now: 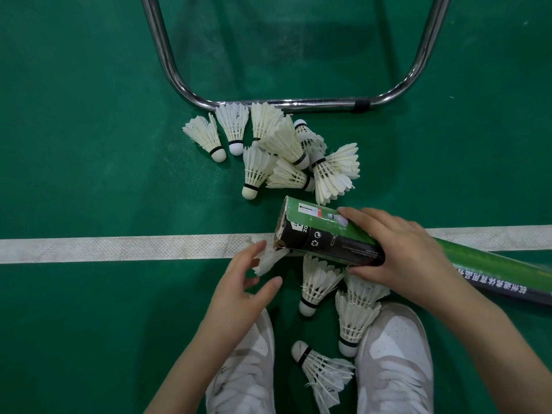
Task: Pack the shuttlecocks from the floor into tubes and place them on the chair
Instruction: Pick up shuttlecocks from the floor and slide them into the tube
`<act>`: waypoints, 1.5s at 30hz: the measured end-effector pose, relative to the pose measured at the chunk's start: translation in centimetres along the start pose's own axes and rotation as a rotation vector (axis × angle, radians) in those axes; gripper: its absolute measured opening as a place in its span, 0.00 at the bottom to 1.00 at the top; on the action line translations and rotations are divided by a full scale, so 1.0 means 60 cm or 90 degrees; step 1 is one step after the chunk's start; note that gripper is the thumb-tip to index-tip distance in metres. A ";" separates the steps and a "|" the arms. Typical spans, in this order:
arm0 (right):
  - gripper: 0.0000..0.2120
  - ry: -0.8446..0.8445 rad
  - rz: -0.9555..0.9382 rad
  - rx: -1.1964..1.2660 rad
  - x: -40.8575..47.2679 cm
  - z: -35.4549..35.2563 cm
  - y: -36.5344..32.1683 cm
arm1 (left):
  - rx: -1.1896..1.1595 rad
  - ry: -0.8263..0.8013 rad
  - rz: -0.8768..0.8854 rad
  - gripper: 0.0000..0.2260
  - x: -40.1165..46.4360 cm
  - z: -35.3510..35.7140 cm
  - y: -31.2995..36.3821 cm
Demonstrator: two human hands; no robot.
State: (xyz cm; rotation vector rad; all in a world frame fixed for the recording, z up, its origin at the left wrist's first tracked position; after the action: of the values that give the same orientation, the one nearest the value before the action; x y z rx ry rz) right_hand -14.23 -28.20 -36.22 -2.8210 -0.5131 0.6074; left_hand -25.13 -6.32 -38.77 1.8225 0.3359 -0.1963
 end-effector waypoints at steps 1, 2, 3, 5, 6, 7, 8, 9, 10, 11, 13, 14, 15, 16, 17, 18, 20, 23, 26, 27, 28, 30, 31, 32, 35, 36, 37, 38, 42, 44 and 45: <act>0.42 -0.001 -0.001 0.001 0.000 0.000 -0.001 | -0.012 0.026 -0.004 0.23 0.003 -0.003 0.000; 0.42 -0.001 -0.002 0.001 -0.001 0.000 -0.001 | -0.023 0.051 -0.008 0.22 0.004 -0.007 0.001; 0.42 -0.001 -0.004 0.002 -0.002 0.001 -0.002 | -0.034 0.074 -0.010 0.21 0.005 -0.011 0.001; 0.41 0.001 -0.008 0.003 -0.003 0.002 -0.004 | -0.051 0.116 -0.013 0.21 0.006 -0.021 0.006; 0.41 0.003 -0.010 0.003 -0.003 0.002 -0.004 | -0.057 0.135 -0.015 0.20 0.006 -0.027 0.008; 0.41 0.004 -0.011 0.004 -0.003 0.002 -0.005 | -0.061 0.154 -0.015 0.20 0.006 -0.033 0.012; 0.41 0.004 -0.011 0.005 -0.003 0.003 -0.005 | -0.064 0.173 -0.012 0.19 0.007 -0.039 0.015; 0.41 0.005 -0.011 0.005 -0.003 0.003 -0.005 | -0.065 0.190 -0.003 0.19 0.007 -0.046 0.019; 0.41 0.005 -0.011 0.005 -0.002 0.003 -0.005 | -0.065 0.205 0.007 0.18 0.008 -0.051 0.024; 0.41 0.006 -0.011 0.005 -0.002 0.004 -0.005 | -0.067 0.218 0.017 0.18 0.009 -0.056 0.030; 0.42 0.007 -0.011 0.009 -0.001 0.005 -0.004 | -0.080 0.237 0.030 0.17 0.010 -0.061 0.042; 0.42 0.007 -0.011 0.008 -0.001 0.005 -0.004 | -0.088 0.242 0.034 0.17 0.011 -0.061 0.047; 0.42 0.007 -0.012 0.006 -0.001 0.005 -0.004 | -0.094 0.242 0.037 0.17 0.011 -0.060 0.051; 0.42 0.009 -0.014 0.004 -0.002 0.006 -0.004 | -0.100 0.237 0.039 0.16 0.011 -0.058 0.054; 0.42 0.011 -0.016 0.005 -0.002 0.006 -0.004 | -0.108 0.229 0.044 0.16 0.010 -0.055 0.057; 0.42 0.012 -0.018 0.005 -0.003 0.006 -0.005 | -0.117 0.221 0.050 0.16 0.009 -0.051 0.059; 0.42 0.006 -0.022 0.003 -0.004 0.008 -0.008 | -0.134 0.203 0.060 0.16 0.007 -0.043 0.061; 0.42 0.005 -0.035 0.006 -0.004 0.013 -0.014 | -0.125 0.168 0.073 0.16 0.005 -0.032 0.063; 0.42 0.013 -0.046 0.007 -0.004 0.016 -0.018 | -0.125 0.168 0.080 0.15 0.005 -0.025 0.063; 0.42 0.017 -0.050 0.006 -0.004 0.016 -0.019 | -0.127 0.168 0.081 0.16 0.005 -0.023 0.063; 0.42 0.020 -0.051 0.006 -0.005 0.016 -0.020 | -0.127 0.165 0.080 0.16 0.004 -0.021 0.062; 0.42 0.021 -0.054 0.008 -0.005 0.016 -0.023 | -0.127 0.157 0.076 0.17 0.003 -0.016 0.060; 0.42 0.023 -0.058 0.009 -0.005 0.017 -0.025 | -0.128 0.151 0.072 0.17 0.002 -0.014 0.060; 0.43 0.028 -0.063 0.010 -0.005 0.017 -0.027 | -0.126 0.147 0.067 0.18 0.001 -0.012 0.060; 0.43 0.035 -0.073 0.008 -0.005 0.020 -0.030 | -0.132 0.136 0.065 0.19 0.002 -0.007 0.060; 0.43 0.038 -0.076 0.005 -0.004 0.022 -0.030 | -0.139 0.134 0.062 0.19 0.002 -0.005 0.061; 0.43 0.046 -0.081 0.002 -0.004 0.024 -0.030 | -0.147 0.133 0.058 0.19 0.002 -0.003 0.062; 0.44 0.057 -0.086 -0.002 -0.005 0.025 -0.030 | -0.152 0.132 0.054 0.20 0.002 -0.003 0.061; 0.45 0.089 -0.102 -0.006 -0.007 0.031 -0.031 | -0.132 0.128 0.045 0.23 0.005 -0.002 0.056; 0.45 0.089 -0.108 -0.011 -0.007 0.033 -0.031 | -0.110 0.128 0.046 0.26 0.009 -0.001 0.054; 0.45 0.089 -0.110 -0.013 -0.007 0.034 -0.031 | -0.098 0.130 0.048 0.27 0.011 0.000 0.053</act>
State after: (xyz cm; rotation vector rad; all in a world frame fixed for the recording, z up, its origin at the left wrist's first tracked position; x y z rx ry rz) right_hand -16.03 -26.38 -37.38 -2.7731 -0.7293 0.3708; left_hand -23.49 -7.03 -36.09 1.7028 0.4131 0.0676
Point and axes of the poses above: each hand's wrist, its own x-axis towards the middle knuckle, its own z-axis out of the palm, y = z × x, the point moved 1 cm from there along x, towards the middle knuckle, and after that the axes turned 11 degrees about z, right-handed, at the moved point
